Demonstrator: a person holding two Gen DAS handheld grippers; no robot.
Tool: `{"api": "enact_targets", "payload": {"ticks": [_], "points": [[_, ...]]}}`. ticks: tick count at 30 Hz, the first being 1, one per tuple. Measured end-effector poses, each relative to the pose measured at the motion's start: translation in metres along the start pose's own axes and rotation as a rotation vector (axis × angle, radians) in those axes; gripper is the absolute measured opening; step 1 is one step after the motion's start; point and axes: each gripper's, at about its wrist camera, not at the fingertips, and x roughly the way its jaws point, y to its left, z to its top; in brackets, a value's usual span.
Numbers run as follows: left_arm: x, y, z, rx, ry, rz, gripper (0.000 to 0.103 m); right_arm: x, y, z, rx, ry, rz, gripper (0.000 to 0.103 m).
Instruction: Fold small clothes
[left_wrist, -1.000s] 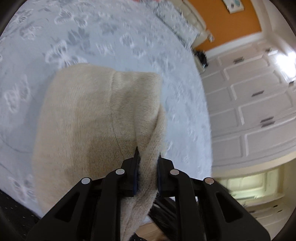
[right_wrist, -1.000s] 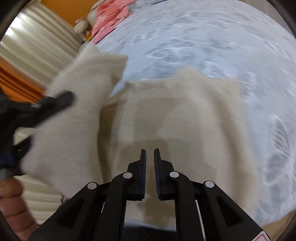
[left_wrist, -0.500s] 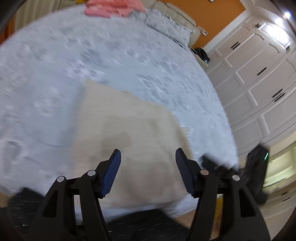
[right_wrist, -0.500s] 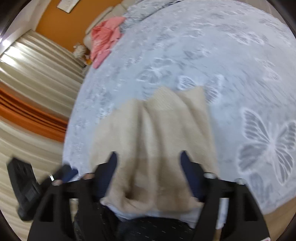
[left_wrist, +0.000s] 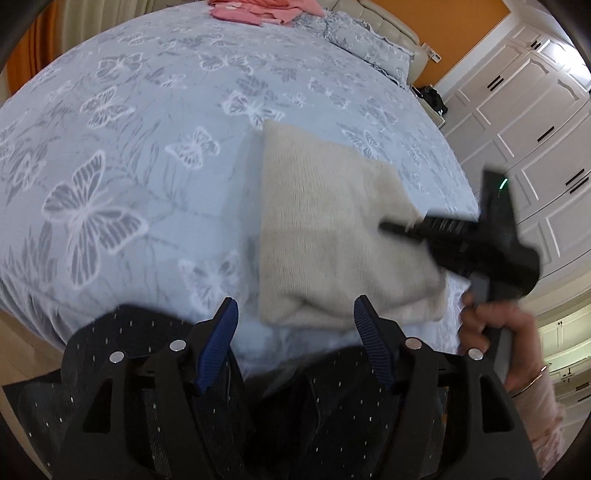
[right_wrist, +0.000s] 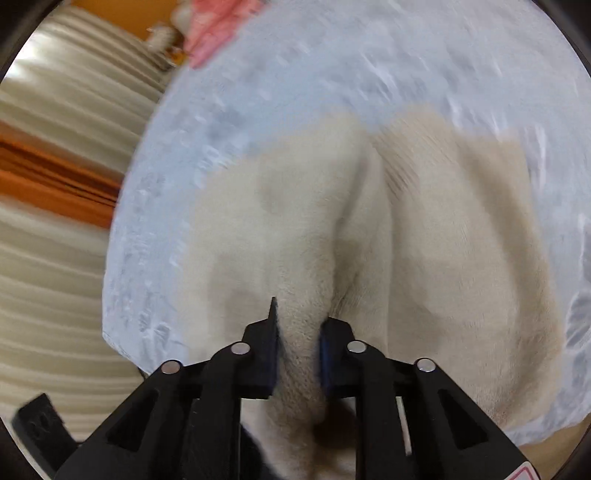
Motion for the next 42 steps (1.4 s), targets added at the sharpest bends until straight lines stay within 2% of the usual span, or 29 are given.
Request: {"api": "enact_targets", "payload": {"ticks": [4, 5, 7, 8, 10, 12, 13, 14, 16, 17, 19, 20, 21, 22, 23, 25, 28, 30, 31, 32, 33, 34, 35, 37, 40, 42], "points": [[-0.007, 0.001, -0.002, 0.002, -0.014, -0.015, 0.067, -0.072, 0.024, 0.012, -0.059, -0.171, 0.075, 0.014], [-0.009, 0.001, -0.002, 0.003, -0.021, -0.024, 0.067, -0.090, 0.021, 0.011, -0.072, -0.218, 0.052, 0.014], [-0.011, 0.001, -0.001, 0.006, -0.033, -0.031, 0.069, -0.107, 0.003, 0.005, -0.069, -0.252, -0.004, 0.014], [-0.011, 0.000, -0.001, 0.006, -0.038, -0.032, 0.070, -0.107, -0.019, 0.001, -0.044, -0.248, -0.057, 0.014], [-0.006, -0.001, -0.002, 0.005, -0.037, -0.042, 0.071, -0.094, -0.058, -0.006, 0.022, -0.216, -0.103, 0.014], [0.006, -0.004, -0.004, 0.001, -0.014, -0.026, 0.071, -0.057, -0.106, -0.015, 0.096, -0.117, -0.165, 0.015], [0.010, -0.005, -0.005, -0.002, -0.002, -0.022, 0.071, -0.039, -0.124, -0.023, 0.118, -0.065, -0.173, 0.015], [0.017, -0.009, -0.006, -0.005, 0.019, -0.019, 0.071, -0.031, -0.134, -0.030, 0.134, -0.056, -0.151, 0.015], [0.021, -0.015, -0.007, 0.001, 0.031, -0.026, 0.072, -0.037, -0.139, -0.035, 0.170, -0.099, -0.089, 0.018], [0.023, -0.020, -0.007, 0.012, 0.031, -0.026, 0.075, -0.046, -0.137, -0.035, 0.183, -0.118, -0.070, 0.023], [0.026, -0.028, -0.005, 0.026, 0.030, -0.027, 0.079, -0.063, -0.130, -0.036, 0.159, -0.154, -0.088, 0.024], [0.030, -0.033, -0.002, 0.028, 0.034, -0.042, 0.083, -0.074, -0.121, -0.039, 0.127, -0.182, -0.113, 0.030], [0.035, -0.036, 0.000, 0.025, 0.041, -0.059, 0.085, -0.078, -0.118, -0.042, 0.113, -0.194, -0.120, 0.036], [0.041, -0.038, 0.002, 0.016, 0.050, -0.075, 0.087, -0.084, -0.115, -0.045, 0.097, -0.201, -0.124, 0.054], [0.051, -0.040, 0.005, -0.004, 0.068, -0.102, 0.088, -0.085, -0.113, -0.050, 0.086, -0.198, -0.136, 0.066], [0.071, -0.039, 0.008, -0.054, 0.103, -0.118, 0.090, -0.080, -0.114, -0.055, 0.067, -0.169, -0.159, 0.073], [0.104, -0.032, 0.013, -0.174, 0.144, -0.148, 0.090, -0.057, -0.125, -0.054, 0.072, -0.080, -0.215, 0.077], [0.126, -0.026, 0.016, -0.225, 0.174, -0.131, 0.090, -0.039, -0.138, -0.057, 0.127, -0.039, -0.167, 0.079], [0.133, -0.024, 0.016, -0.234, 0.186, -0.138, 0.090, -0.030, -0.145, -0.058, 0.172, -0.022, -0.109, 0.074], [0.143, -0.023, 0.016, -0.243, 0.216, -0.171, 0.077, -0.024, -0.150, -0.059, 0.224, -0.015, -0.058, 0.063], [0.151, -0.020, 0.017, -0.260, 0.256, -0.216, 0.063, -0.023, -0.153, -0.059, 0.259, -0.020, -0.045, 0.056], [0.153, -0.018, 0.019, -0.288, 0.290, -0.235, 0.049, -0.027, -0.150, -0.058, 0.270, -0.034, -0.034, 0.043], [0.149, -0.017, 0.023, -0.306, 0.292, -0.247, 0.036, -0.034, -0.146, -0.057, 0.268, -0.052, -0.015, 0.037], [0.123, -0.020, 0.035, -0.281, 0.262, -0.264, 0.030, -0.055, -0.131, -0.055, 0.245, -0.104, 0.033, 0.034], [0.077, -0.025, 0.047, -0.181, 0.175, -0.252, 0.028, -0.088, -0.109, -0.061, 0.220, -0.175, 0.125, 0.033], [0.059, -0.019, 0.045, -0.157, 0.171, -0.239, 0.028, -0.082, -0.108, -0.071, 0.214, -0.163, 0.113, 0.034]]}}
